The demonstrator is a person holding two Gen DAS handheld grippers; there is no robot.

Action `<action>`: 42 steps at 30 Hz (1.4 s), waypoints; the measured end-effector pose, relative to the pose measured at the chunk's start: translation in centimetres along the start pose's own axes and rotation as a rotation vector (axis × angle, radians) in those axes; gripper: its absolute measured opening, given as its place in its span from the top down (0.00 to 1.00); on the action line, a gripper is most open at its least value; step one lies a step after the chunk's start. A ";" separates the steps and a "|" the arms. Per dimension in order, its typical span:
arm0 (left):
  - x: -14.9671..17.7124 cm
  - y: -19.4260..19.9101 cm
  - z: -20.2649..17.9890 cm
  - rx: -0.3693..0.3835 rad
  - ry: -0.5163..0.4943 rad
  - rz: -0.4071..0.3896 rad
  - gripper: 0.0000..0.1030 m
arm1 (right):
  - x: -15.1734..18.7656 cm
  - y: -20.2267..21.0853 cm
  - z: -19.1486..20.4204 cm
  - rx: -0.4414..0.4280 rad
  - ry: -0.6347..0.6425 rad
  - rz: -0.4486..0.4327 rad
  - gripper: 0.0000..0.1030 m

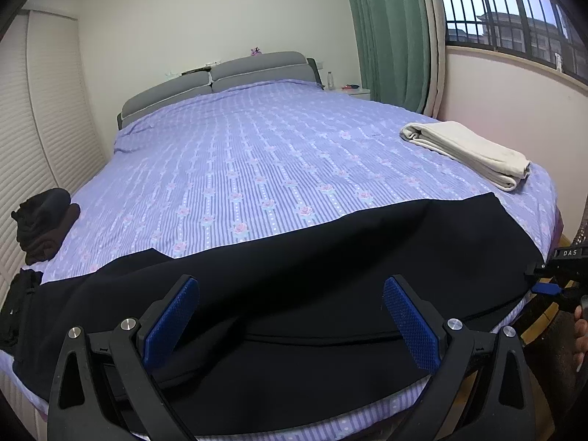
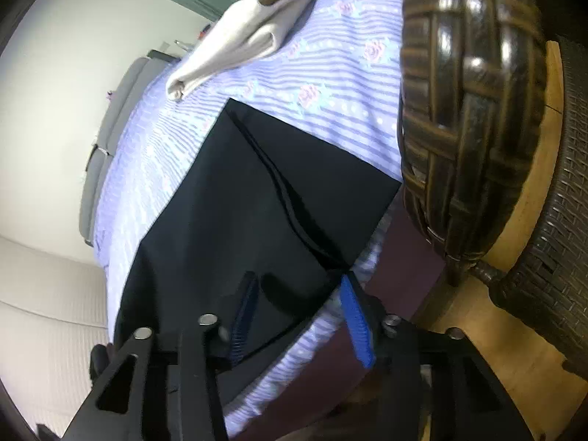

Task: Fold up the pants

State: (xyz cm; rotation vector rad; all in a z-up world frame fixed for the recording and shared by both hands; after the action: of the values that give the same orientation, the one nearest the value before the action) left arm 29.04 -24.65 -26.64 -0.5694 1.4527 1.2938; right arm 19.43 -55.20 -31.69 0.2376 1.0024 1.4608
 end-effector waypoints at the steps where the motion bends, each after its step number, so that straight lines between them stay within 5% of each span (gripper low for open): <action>1: 0.0 0.0 0.0 0.001 0.003 0.000 0.00 | -0.3 0.3 0.0 0.004 0.011 -0.012 0.67; 7: -0.1 -0.2 0.4 -0.005 0.019 0.006 0.00 | -1.0 2.1 1.6 -0.041 0.073 -0.039 0.84; 17: -0.3 -0.3 -0.8 0.006 0.015 0.008 0.01 | -6.5 5.5 5.5 -0.049 0.188 -0.144 0.88; 21: -0.5 -0.4 -2.9 0.040 -0.002 0.004 0.00 | -8.7 5.7 5.0 -0.005 0.236 -0.129 0.88; 25: -0.3 -1.0 -4.2 0.059 0.006 0.020 0.00 | -7.6 3.2 3.1 0.055 0.235 -0.062 0.91; 33: 0.3 -1.9 -3.7 0.041 0.016 0.045 0.00 | -5.9 2.5 2.8 0.239 0.453 -0.046 0.90; 36: 0.6 -2.0 -3.2 0.033 0.021 0.052 0.00 | -5.6 2.3 3.1 0.306 0.542 -0.056 0.82; 40: 0.9 -1.8 -2.4 0.019 0.023 0.052 0.00 | -6.0 3.3 3.7 0.345 0.600 -0.113 0.50; 42: 0.9 -1.5 -1.8 0.009 0.023 0.046 0.00 | -6.4 4.4 4.1 0.350 0.604 -0.156 0.45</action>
State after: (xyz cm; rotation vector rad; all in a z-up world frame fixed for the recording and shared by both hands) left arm 29.36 -26.50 -28.30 -0.5494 1.4969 1.3198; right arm 20.35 -58.44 -23.53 -0.0415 1.7296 1.2264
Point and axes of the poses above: each gripper's, at about its wrist camera, not at the fingertips, and y roughly against the way its jaws point, z to its left, x to its underside, the point moved 9 cm from there along -y, roughly the way its jaws point, and after that the axes turned 12 degrees about -z, right-handed, at the moved point
